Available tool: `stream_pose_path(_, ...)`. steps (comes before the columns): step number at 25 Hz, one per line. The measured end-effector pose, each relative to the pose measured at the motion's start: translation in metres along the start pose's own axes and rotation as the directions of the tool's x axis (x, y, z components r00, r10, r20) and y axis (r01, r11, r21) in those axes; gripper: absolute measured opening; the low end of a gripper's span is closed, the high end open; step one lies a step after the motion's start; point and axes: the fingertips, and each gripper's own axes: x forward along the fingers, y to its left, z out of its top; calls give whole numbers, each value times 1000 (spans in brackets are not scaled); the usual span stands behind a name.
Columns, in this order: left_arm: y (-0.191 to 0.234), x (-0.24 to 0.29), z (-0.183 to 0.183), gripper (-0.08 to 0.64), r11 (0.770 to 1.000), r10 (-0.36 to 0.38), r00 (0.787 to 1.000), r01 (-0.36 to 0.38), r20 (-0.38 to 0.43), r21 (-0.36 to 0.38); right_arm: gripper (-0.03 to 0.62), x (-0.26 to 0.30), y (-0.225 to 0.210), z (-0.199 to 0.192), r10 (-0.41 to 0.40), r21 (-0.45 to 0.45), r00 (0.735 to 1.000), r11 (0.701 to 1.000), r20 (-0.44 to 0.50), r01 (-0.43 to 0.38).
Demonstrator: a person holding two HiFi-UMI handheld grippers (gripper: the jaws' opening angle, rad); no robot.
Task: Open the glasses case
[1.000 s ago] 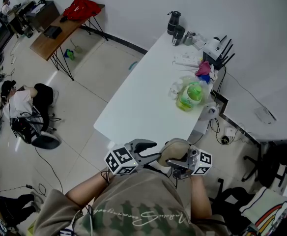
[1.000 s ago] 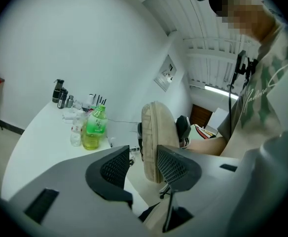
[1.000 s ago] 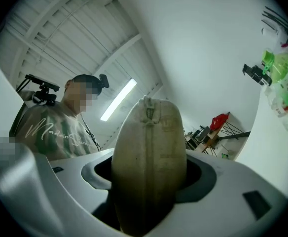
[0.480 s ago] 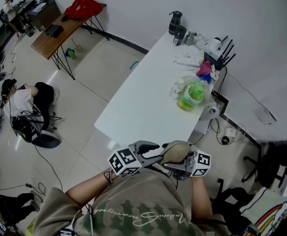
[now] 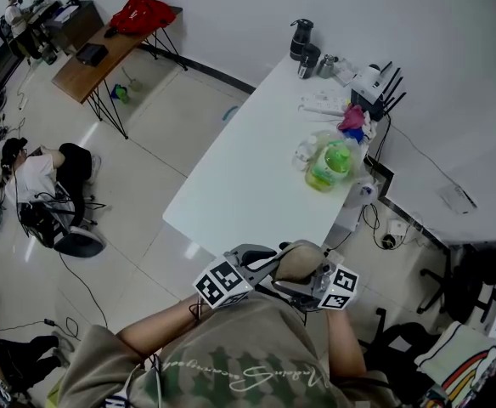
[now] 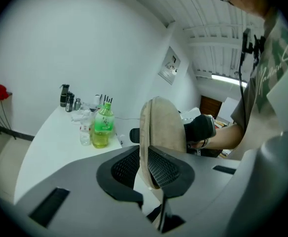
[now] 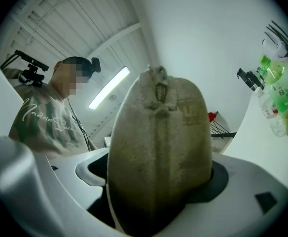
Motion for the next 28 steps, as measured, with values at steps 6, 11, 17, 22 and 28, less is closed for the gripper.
stream_pose_path(6, 3, -3, 0, 86, 998, -29, 1000, 29, 3, -50, 407, 2, 3, -4, 26, -4, 999, 1000, -22, -26)
stream_pose_path(11, 2, -6, 5, 52, 997, -41, 998, 44, 48, -65, 407, 7, 1, 0, 22, -9, 1000, 1000, -14, -22)
stream_pose_path(17, 16, -10, 12, 32, 997, 4, 994, 4, 109, -77, 405, 13, -10, 8, 11, -63, 1000, 998, 15, -10)
stream_pose_path(22, 29, -26, 28, 41, 982, 8, 983, 27, 183, -188, 405, 11, -11, 17, -16, -108, 999, 994, 29, 19)
stream_pose_path(28, 53, -31, 36, 41, 987, 147, 978, -135, 151, -86, 405, 10, -37, 24, -169, -158, 986, 973, 1, 167)
